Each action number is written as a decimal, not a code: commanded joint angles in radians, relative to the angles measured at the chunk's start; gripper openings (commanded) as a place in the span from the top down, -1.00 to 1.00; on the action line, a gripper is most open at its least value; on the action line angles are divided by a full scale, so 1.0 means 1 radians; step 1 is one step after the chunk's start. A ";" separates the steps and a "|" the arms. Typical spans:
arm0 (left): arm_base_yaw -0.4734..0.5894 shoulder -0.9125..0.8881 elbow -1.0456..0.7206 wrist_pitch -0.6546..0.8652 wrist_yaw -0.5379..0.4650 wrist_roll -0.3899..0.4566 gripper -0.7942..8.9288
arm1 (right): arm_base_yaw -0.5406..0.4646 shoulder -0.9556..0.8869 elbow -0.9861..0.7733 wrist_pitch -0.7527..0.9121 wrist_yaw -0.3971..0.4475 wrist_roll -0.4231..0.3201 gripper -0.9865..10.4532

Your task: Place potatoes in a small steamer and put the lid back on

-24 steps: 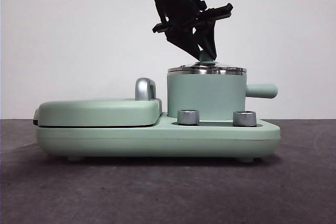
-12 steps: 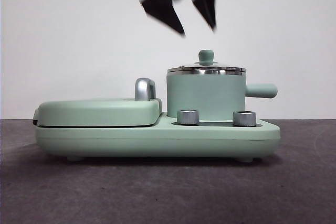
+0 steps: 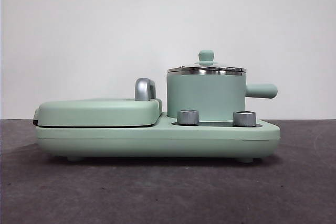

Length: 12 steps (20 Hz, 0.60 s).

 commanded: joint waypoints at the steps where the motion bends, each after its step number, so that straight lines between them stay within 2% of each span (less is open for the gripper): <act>1: -0.007 -0.140 -0.129 -0.007 0.002 -0.053 0.01 | 0.005 0.005 0.006 0.047 -0.032 0.012 0.08; 6: -0.007 -0.432 -0.430 0.068 0.002 -0.129 0.01 | 0.005 0.005 0.006 0.105 -0.076 0.017 0.08; 12: -0.007 -0.766 -0.718 0.270 0.002 -0.169 0.01 | 0.005 0.005 0.006 0.112 -0.077 0.018 0.08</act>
